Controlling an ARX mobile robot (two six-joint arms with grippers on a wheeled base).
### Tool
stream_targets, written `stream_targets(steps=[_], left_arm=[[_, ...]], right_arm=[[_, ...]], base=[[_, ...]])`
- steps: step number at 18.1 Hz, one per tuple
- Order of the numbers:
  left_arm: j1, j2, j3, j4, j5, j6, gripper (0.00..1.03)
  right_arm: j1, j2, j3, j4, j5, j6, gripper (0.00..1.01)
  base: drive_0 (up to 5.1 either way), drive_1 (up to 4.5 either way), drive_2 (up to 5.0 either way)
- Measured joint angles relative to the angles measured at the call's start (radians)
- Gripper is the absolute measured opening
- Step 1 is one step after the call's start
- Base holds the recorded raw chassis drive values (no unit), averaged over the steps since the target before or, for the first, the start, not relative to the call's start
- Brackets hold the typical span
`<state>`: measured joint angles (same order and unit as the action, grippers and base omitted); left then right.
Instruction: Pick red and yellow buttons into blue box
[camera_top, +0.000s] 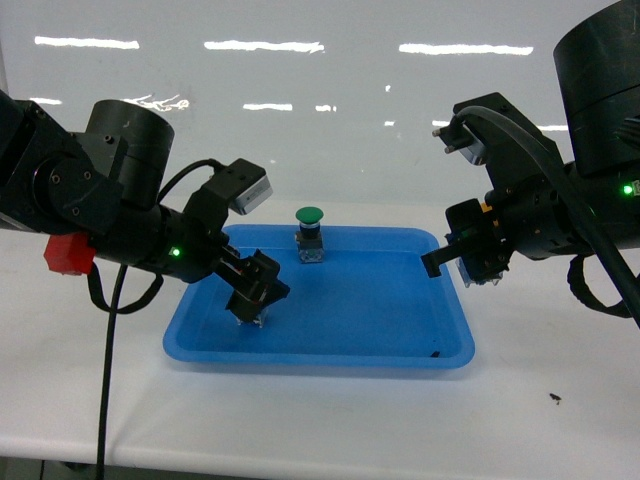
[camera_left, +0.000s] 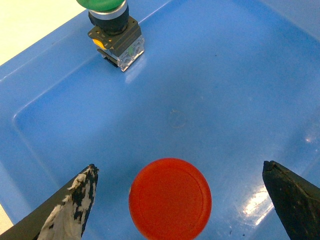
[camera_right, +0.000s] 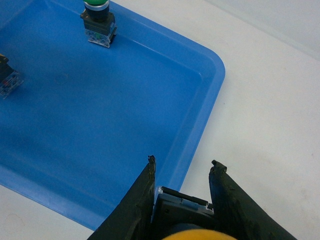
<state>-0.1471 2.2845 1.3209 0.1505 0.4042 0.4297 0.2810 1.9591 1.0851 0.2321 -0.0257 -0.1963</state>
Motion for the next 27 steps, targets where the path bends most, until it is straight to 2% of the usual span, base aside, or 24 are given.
stream_targets(steps=[1,4,16,24,26,27], left_arm=[[0.003,0.036,0.042,-0.033,-0.006,0.024,0.98],[0.019,0.079,0.064,-0.042,-0.027,0.045,0.98],[0.026,0.095,0.086,-0.06,-0.034,0.049,0.98],[0.011,0.143,0.139,-0.09,-0.045,0.05,0.98],[0.014,0.16,0.151,-0.082,-0.056,0.056,0.98],[0.014,0.166,0.153,-0.062,-0.08,0.067,0.98]], right_arm=[[0.0,0.0,0.0,0.0,0.0,0.0,0.29],[0.0,0.0,0.0,0.0,0.0,0.0,0.29],[0.0,0.0,0.0,0.0,0.0,0.0,0.29],[0.0,0.0,0.0,0.0,0.0,0.0,0.29],[0.0,0.0,0.0,0.0,0.0,0.0,0.29],[0.0,0.0,0.0,0.0,0.0,0.0,0.29]], base=[[0.0,0.0,0.0],[0.0,0.0,0.0],[0.0,0.0,0.0],[0.0,0.0,0.0],[0.0,0.0,0.0],[0.0,0.0,0.0]])
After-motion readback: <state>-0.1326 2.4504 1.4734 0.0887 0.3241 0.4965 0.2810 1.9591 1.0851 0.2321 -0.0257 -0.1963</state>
